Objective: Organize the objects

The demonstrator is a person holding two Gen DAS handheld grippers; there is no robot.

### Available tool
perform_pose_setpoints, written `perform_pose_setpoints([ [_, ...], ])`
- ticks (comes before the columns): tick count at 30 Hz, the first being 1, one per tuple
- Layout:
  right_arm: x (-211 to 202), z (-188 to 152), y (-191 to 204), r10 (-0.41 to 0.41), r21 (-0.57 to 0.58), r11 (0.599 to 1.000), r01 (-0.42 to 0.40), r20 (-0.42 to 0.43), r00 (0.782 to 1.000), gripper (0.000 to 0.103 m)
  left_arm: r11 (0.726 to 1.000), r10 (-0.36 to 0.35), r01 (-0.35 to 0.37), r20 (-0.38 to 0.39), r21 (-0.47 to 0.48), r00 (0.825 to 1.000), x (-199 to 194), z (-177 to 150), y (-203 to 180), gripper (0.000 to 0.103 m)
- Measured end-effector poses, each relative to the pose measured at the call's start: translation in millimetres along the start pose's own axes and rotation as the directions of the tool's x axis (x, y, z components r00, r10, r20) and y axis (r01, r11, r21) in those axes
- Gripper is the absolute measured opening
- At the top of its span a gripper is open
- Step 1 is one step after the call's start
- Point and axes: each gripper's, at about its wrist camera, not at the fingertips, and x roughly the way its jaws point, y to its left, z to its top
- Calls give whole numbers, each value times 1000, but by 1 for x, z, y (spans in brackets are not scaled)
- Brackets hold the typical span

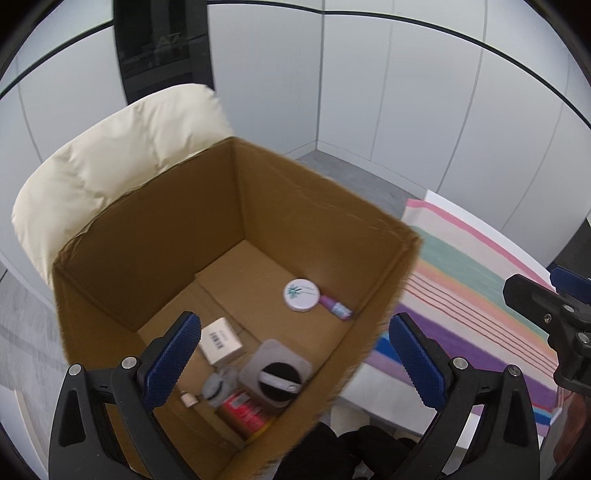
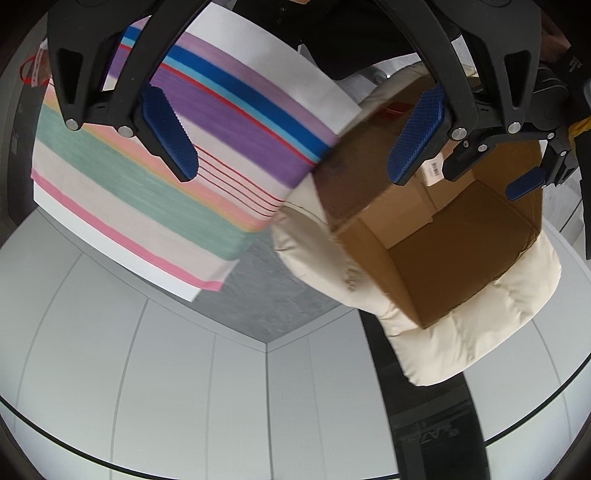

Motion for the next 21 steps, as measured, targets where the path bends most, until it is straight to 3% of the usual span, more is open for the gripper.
perform_pose_setpoints([
  [12, -16, -13, -62, -75, 95, 993, 75, -4, 997, 103, 992, -68, 64, 37, 110, 997, -5, 1, -63, 102],
  [21, -56, -33, -93, -137, 141, 981, 131, 36, 990, 103, 979, -126, 107, 101, 172, 987, -44, 5, -86, 102],
])
